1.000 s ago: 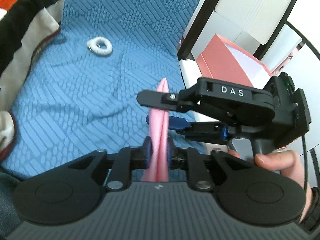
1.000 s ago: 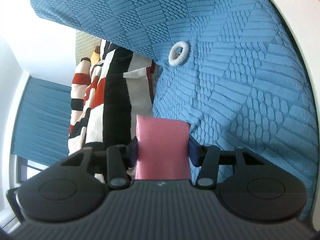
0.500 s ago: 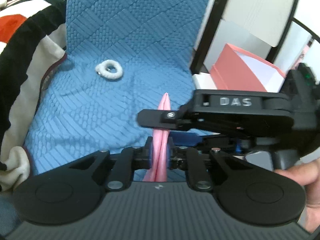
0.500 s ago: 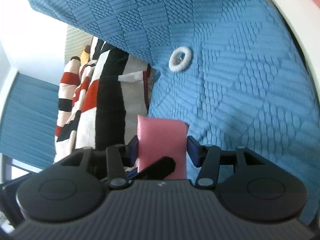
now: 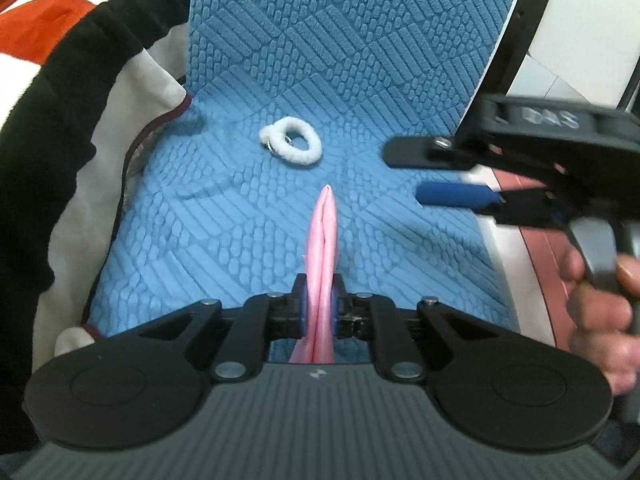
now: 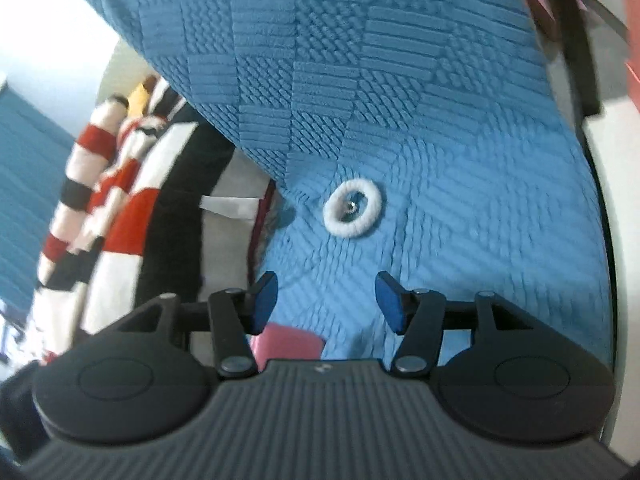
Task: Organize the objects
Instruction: 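Move the right gripper to the white hair tie ring and grasp it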
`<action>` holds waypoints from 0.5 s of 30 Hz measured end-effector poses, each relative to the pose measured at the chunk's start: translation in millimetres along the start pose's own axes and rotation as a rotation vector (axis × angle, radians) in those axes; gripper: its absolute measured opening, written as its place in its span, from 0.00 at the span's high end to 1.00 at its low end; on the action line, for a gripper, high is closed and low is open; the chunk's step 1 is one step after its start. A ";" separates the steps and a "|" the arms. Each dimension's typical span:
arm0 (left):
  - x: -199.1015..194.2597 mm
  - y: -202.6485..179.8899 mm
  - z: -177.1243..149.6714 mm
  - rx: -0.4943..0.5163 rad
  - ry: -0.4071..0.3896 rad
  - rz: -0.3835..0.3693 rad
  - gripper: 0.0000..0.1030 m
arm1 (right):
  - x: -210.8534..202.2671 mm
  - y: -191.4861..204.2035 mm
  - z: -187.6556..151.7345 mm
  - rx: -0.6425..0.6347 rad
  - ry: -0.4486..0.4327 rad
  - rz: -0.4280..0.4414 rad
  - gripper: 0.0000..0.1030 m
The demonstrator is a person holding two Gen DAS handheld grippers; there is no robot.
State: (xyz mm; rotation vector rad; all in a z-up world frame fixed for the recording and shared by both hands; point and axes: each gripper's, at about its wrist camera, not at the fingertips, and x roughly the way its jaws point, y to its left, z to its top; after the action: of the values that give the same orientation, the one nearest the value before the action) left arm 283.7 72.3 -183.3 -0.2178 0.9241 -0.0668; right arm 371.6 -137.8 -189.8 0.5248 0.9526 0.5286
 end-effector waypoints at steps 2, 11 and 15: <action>1.1 -1.7 2.0 0.009 -0.001 -0.002 0.87 | 14.8 3.4 9.1 -0.042 0.016 -0.031 0.48; 12.7 1.4 7.4 -0.001 0.031 -0.001 0.87 | 77.1 5.8 43.1 -0.162 0.069 -0.141 0.53; 15.9 6.7 8.3 -0.027 0.044 -0.005 0.87 | 93.5 1.6 52.7 -0.166 0.073 -0.157 0.56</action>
State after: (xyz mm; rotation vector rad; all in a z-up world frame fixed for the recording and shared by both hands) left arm 299.7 77.8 -192.3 -0.2448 0.9682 -0.0643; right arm 461.1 -87.3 -221.1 0.2809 0.9999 0.4827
